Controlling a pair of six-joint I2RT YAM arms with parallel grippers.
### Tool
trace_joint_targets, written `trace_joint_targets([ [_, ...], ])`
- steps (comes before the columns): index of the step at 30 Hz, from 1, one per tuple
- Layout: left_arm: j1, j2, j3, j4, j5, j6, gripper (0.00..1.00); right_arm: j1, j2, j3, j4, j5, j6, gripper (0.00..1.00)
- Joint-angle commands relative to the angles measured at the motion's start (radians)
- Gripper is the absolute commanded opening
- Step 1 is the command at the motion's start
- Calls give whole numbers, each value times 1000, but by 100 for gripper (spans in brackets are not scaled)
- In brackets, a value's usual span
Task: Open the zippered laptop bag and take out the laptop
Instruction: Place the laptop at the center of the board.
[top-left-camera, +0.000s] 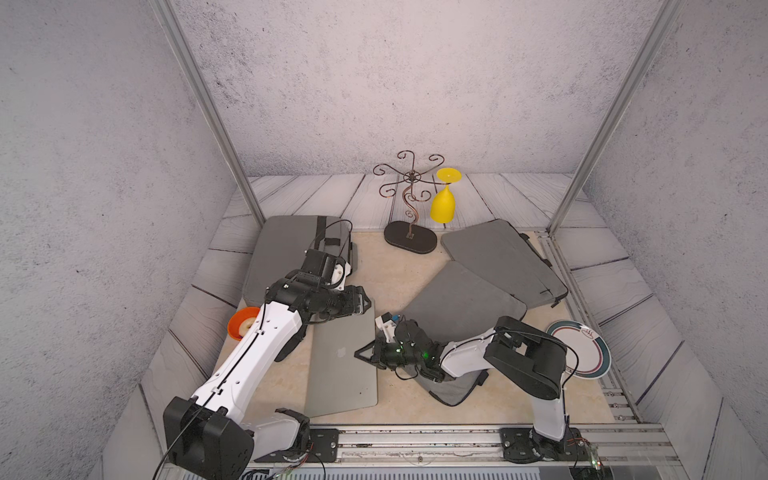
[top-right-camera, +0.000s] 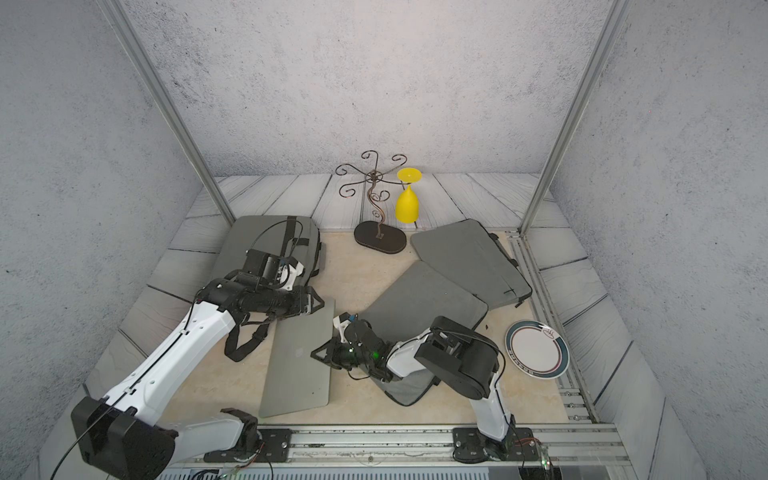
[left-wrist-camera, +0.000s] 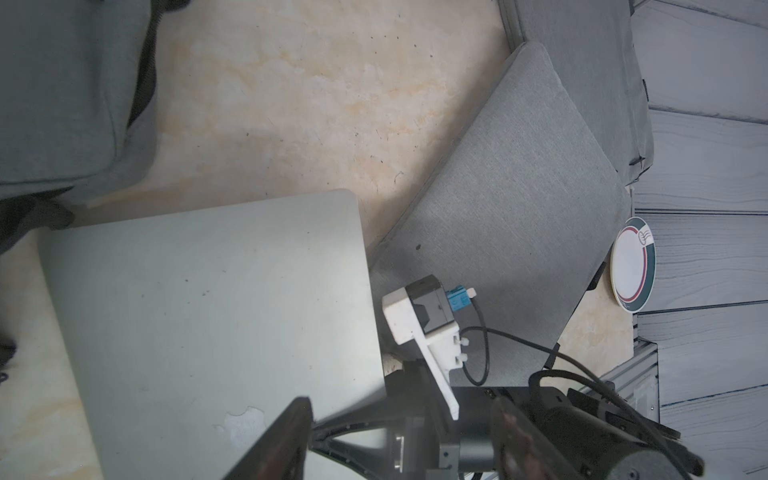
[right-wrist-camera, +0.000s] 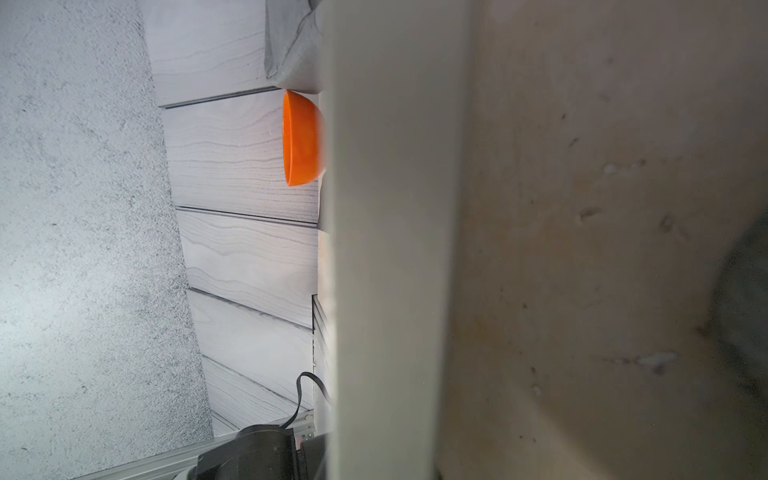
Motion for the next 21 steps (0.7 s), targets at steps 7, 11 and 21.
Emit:
trace_joint_targets([
  [7, -4, -20, -28, 19, 26, -16, 70, 43, 93, 91, 184, 60, 61, 15],
  [11, -4, -33, -36, 12, 21, -13, 70, 59, 129, 106, 207, 79, 80, 18],
  [21, -3, -65, -55, -20, 7, 0, 70, 70, 98, 72, 111, 97, 7, 39],
])
